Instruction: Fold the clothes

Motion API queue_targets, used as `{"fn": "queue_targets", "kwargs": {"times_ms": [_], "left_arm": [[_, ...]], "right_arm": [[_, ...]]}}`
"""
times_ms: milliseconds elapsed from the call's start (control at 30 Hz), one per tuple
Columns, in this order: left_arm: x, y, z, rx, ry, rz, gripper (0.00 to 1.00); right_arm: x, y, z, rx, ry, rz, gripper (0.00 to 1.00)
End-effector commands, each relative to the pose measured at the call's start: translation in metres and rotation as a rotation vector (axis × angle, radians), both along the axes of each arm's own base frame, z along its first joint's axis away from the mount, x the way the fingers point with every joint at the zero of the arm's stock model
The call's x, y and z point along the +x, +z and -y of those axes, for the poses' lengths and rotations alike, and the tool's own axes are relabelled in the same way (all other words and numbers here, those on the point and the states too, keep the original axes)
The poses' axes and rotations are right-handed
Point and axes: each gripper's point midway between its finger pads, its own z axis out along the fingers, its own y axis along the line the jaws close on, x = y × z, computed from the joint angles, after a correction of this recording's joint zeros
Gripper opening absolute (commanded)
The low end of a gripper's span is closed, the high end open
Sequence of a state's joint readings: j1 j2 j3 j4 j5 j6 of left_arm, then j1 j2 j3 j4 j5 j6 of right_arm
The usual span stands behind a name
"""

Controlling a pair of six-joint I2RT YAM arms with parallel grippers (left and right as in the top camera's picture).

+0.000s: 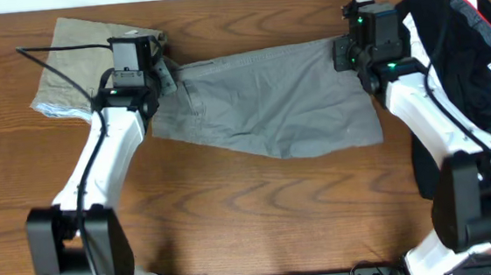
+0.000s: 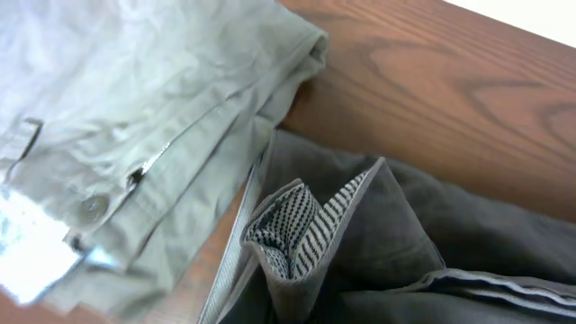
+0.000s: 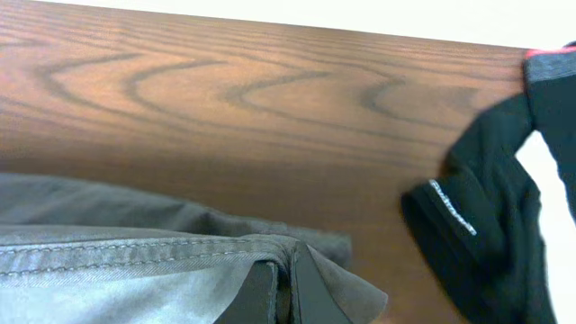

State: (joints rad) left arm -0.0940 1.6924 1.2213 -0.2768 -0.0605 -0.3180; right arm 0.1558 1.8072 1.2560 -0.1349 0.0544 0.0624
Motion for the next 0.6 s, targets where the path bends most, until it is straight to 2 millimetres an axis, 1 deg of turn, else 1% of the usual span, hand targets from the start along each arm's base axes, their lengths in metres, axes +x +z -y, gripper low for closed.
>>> {"fn": "queue_targets", "kwargs": {"times_ms": [0,200,267,367,400,433,467,500,533,567], "left_arm": [[0.012,-0.008,-0.015,0.04,0.055,0.017,0.06],[0.036,-0.013,-0.013,0.032,0.056,0.091,0.06],[0.04,-0.015,-0.013,0.03,0.056,0.102,0.06],[0.041,-0.018,-0.013,0.031,0.056,0.098,0.07],[0.041,-0.018,-0.013,0.031,0.056,0.097,0.11],[0.041,-0.018,-0.013,0.031,0.056,0.097,0.3],[0.041,-0.018,-0.013,0.031,0.056,0.097,0.56],[0.041,-0.018,-0.013,0.031,0.056,0.098,0.77],[0.041,-0.018,-0.013,0.031,0.056,0.099,0.94],[0.042,-0.017,-0.014,0.034,0.06,0.103,0.98]], "right_arm": [[0.016,-0.009,0.019,-0.036,-0.05,0.024,0.01],[0.036,-0.032,0.019,-0.033,-0.058,0.06,0.01],[0.039,-0.04,0.019,-0.032,-0.058,0.059,0.01],[0.038,-0.048,0.02,-0.035,-0.059,0.041,0.01],[0.038,-0.05,0.02,-0.036,-0.059,0.037,0.01],[0.038,-0.05,0.02,-0.036,-0.06,0.037,0.05],[0.038,-0.05,0.02,-0.036,-0.06,0.038,0.21],[0.039,-0.049,0.02,-0.035,-0.061,0.042,0.58],[0.039,-0.048,0.02,-0.034,-0.06,0.047,0.99],[0.039,-0.046,0.02,-0.033,-0.06,0.051,0.99]]}}
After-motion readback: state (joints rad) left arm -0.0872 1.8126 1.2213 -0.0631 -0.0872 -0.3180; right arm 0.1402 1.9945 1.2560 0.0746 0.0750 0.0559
